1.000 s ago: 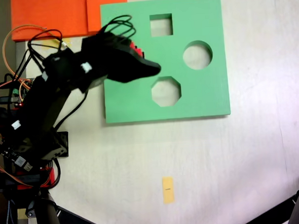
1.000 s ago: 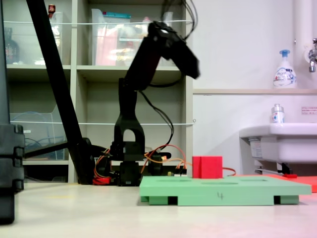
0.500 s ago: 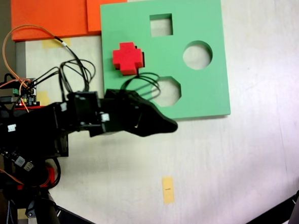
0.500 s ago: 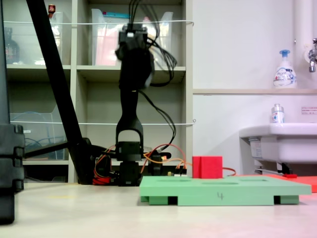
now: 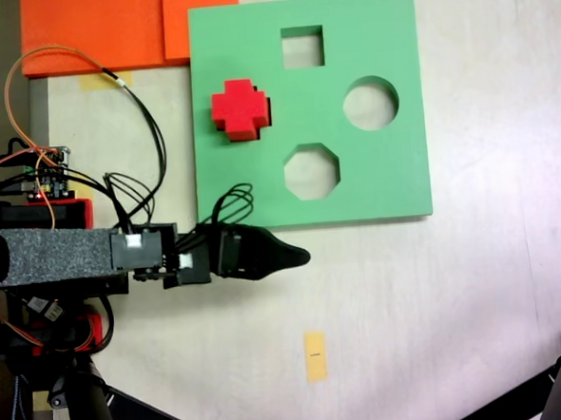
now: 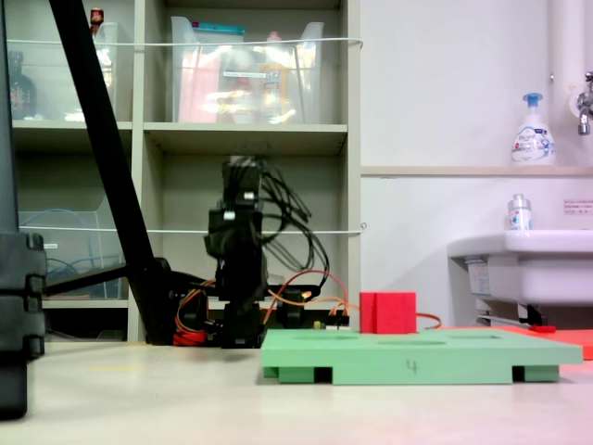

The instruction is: Put the cross columnar block into the corresponding hole

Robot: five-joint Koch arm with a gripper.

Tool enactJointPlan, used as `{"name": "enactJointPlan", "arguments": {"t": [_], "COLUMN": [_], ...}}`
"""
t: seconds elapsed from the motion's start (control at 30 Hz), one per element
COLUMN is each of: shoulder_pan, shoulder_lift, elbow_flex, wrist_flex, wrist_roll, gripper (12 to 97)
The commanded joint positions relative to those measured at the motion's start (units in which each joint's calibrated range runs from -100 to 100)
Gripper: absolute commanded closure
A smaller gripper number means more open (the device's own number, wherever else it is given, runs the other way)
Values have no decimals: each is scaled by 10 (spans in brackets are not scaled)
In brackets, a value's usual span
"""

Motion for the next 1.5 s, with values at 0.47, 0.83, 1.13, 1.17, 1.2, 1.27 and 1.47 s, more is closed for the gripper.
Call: {"name": "enactJointPlan", "arguments": {"t": [0.47, 0.83, 1.13, 1.17, 1.2, 1.27, 1.47], "shoulder_pan": [4, 14, 15, 15, 15, 15, 15], "shoulder_lift": [-56, -175, -175, -175, -175, -175, -175], "elbow_flex": [-302, -343, -343, -343, -343, -343, -343], "wrist_flex": [66, 60, 51, 50, 51, 51, 51], "wrist_roll": [-81, -93, -92, -92, -92, -92, -92], "gripper": [597, 621, 609, 593, 588, 589, 589]}}
